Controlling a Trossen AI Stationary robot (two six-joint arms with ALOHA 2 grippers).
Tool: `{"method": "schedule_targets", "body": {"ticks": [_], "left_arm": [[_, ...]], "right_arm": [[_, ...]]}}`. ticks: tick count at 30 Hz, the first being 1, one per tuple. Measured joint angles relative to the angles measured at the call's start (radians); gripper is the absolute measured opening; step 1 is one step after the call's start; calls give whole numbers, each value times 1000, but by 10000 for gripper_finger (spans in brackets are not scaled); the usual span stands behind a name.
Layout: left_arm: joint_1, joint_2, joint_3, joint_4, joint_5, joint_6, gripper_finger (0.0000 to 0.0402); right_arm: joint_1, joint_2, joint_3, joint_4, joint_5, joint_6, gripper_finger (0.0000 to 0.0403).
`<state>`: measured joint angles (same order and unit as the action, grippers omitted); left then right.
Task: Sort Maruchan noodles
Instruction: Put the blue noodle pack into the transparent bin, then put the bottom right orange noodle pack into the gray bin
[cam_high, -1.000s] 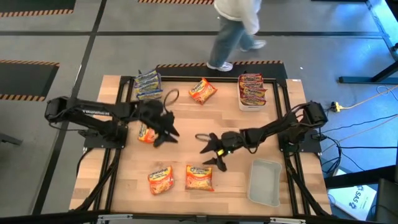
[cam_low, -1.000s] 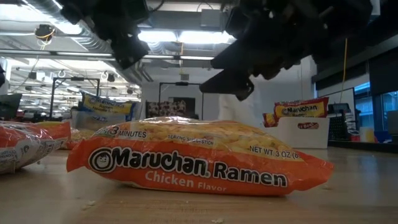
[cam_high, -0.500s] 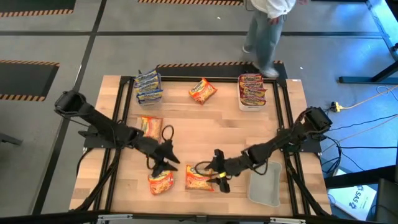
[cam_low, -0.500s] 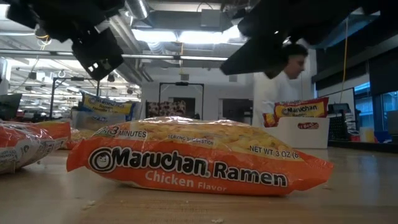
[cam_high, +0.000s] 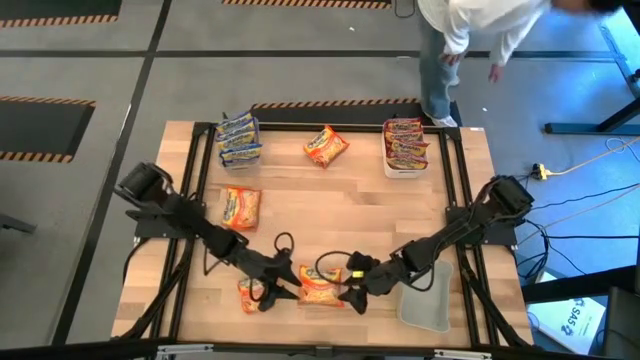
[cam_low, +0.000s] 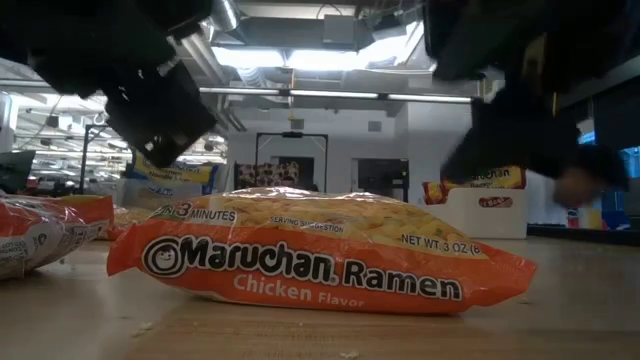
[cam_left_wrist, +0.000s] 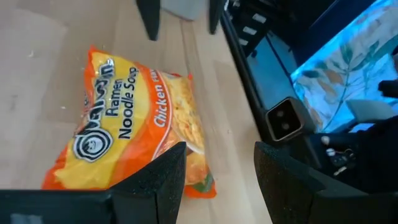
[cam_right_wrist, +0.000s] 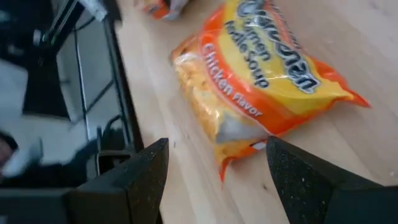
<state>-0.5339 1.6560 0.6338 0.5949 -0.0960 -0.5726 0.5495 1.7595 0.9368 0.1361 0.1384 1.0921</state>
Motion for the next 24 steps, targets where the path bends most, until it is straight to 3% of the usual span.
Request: {"method": "schedule_targets", "body": {"ticks": [8,24], "left_arm": [[0,157,81,-2,-15,6,182],[-11,200,94,-58,-54,10,182]], "right_arm": [[0,74,0,-4,-8,187,253],[-21,143,1,56,40,159,253]]}}
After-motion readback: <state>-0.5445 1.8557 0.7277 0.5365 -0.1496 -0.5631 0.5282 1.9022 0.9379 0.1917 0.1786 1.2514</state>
